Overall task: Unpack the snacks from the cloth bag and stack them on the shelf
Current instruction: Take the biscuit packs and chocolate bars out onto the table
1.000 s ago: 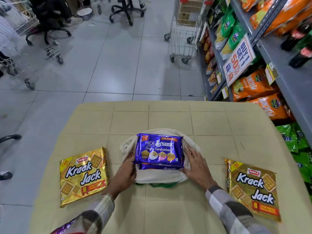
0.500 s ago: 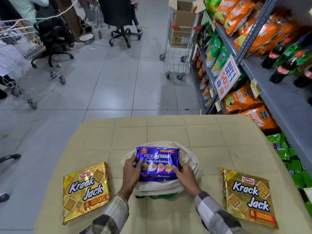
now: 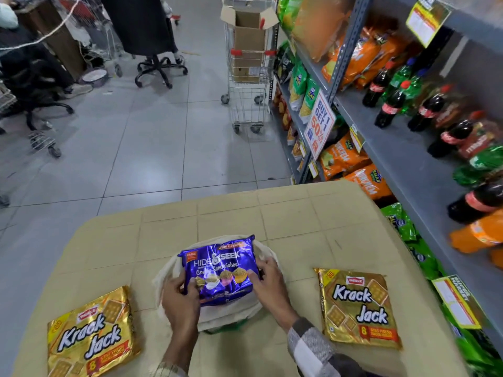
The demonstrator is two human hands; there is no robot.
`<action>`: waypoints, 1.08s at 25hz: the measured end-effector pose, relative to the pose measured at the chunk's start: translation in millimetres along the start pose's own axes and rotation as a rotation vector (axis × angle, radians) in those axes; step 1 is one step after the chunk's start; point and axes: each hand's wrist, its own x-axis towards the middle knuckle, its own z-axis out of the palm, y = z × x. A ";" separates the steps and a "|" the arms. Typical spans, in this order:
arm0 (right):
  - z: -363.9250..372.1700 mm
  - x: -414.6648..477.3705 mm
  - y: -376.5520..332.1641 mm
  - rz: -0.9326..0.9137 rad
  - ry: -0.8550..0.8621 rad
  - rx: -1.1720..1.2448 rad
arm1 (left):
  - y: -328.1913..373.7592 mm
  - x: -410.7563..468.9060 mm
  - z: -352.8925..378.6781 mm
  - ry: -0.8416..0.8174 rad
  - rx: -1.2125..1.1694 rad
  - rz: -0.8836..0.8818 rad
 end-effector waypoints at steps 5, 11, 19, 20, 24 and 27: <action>-59.5 34.3 10.0 0.092 0.169 0.034 | 45.2 -27.0 73.2 -0.030 0.002 0.150; -157.5 91.1 79.1 0.280 0.276 -0.007 | 61.5 -41.9 197.1 -0.432 0.166 0.345; -226.1 96.3 172.4 0.388 0.247 -0.030 | 47.8 -76.7 290.1 -0.730 0.257 0.310; -227.3 97.7 178.3 0.387 0.240 -0.044 | 44.0 -78.8 295.4 -0.711 0.276 0.319; -221.5 101.9 189.4 0.396 0.235 -0.055 | 45.1 -78.4 294.3 -0.771 0.425 0.332; -228.2 96.7 188.0 0.343 0.213 -0.215 | 65.7 -80.7 275.6 -0.807 0.432 0.292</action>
